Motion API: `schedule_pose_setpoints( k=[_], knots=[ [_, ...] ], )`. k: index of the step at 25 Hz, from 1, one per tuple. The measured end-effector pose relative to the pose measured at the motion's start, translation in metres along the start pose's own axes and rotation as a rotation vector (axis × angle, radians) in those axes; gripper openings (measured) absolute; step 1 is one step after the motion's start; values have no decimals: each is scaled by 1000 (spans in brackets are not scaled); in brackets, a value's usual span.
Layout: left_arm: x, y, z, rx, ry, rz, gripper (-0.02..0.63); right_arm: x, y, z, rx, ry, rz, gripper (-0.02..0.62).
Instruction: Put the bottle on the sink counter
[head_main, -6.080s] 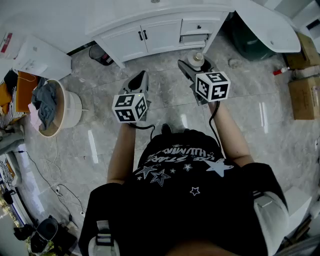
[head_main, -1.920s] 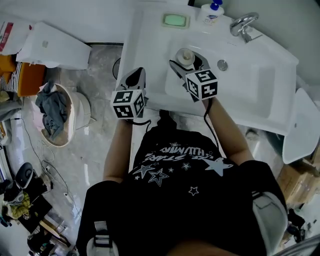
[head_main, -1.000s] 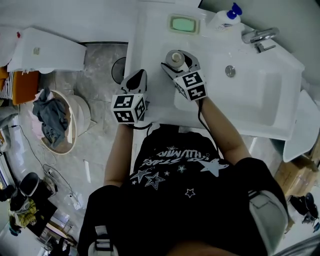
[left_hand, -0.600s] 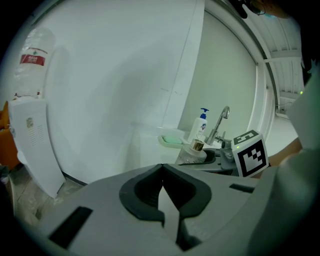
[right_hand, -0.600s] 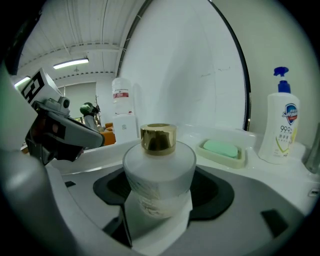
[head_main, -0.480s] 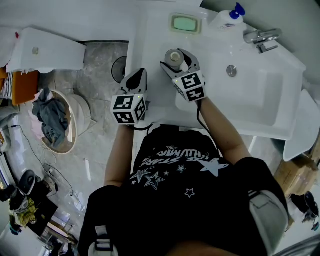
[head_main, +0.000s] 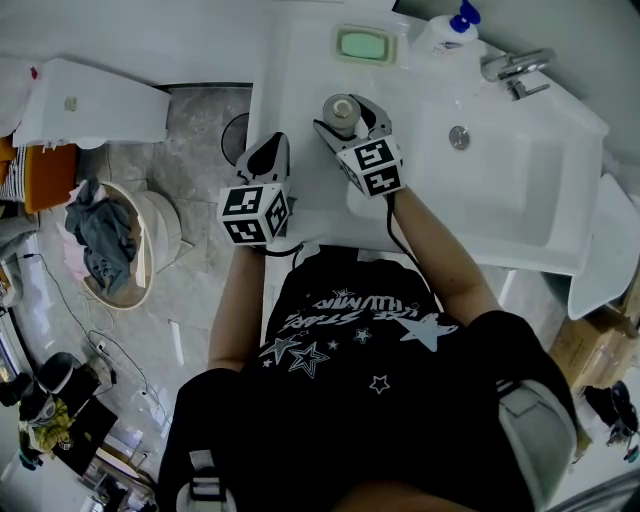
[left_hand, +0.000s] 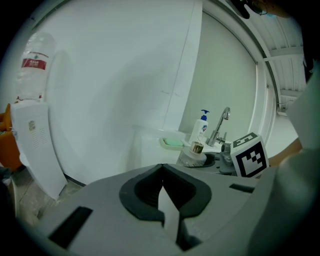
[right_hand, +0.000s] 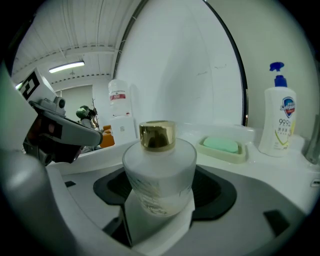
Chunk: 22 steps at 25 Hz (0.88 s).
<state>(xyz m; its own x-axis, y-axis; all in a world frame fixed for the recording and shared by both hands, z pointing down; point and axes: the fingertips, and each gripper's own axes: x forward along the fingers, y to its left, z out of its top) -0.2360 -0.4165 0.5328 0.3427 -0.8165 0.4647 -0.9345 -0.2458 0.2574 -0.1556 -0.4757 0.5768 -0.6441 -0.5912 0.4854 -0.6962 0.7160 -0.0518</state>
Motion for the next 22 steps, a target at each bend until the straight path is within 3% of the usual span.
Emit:
schedule_pose_setpoints(
  k=[14,22],
  knots=[
    [-27,-16,3,9,-34,51,7,-39,-7,-9,88,40,25,325],
    [-52,-49,1,17,-72,75,8,-89,-8,-5,60,2,24,324]
  ],
)
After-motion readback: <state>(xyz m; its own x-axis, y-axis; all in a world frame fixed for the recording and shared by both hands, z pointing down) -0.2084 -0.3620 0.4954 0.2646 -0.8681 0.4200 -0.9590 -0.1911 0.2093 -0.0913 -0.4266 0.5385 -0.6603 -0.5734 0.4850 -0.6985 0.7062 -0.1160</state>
